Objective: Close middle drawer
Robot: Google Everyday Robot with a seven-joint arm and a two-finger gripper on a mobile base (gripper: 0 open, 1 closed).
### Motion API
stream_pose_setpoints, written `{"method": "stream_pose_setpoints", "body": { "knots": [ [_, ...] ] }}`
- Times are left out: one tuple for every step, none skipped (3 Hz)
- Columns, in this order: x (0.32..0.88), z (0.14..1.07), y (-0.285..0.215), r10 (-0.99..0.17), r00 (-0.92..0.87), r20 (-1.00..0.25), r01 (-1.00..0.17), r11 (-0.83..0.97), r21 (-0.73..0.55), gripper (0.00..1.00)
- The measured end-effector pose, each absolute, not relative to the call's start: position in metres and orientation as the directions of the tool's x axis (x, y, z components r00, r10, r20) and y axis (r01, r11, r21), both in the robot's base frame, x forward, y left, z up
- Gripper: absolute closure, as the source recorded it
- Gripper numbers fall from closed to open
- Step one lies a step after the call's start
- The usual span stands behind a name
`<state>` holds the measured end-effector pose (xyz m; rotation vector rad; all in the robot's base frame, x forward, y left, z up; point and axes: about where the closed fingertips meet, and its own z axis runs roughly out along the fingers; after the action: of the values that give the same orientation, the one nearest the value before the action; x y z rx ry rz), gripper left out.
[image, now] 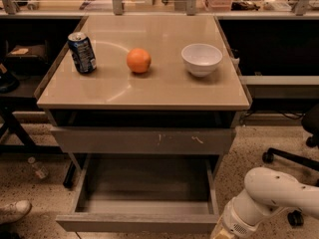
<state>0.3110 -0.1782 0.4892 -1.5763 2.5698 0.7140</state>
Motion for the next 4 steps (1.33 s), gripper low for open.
{"method": "stream_pose_setpoints", "body": {
  "knots": [
    [0.317,0.467,-0.168,-0.851,-0.444,-0.279,-0.872,0.341,0.350,1.00],
    [0.321,0.444,-0.164,-0.873,-0.406,-0.270,-0.892,0.314,0.325,1.00],
    [0.330,0.431,-0.160,-0.894,-0.370,-0.252,-0.911,0.297,0.285,1.00],
    [0.342,0.428,-0.155,-0.910,-0.339,-0.239,-0.928,0.282,0.242,1.00]
  ]
}}
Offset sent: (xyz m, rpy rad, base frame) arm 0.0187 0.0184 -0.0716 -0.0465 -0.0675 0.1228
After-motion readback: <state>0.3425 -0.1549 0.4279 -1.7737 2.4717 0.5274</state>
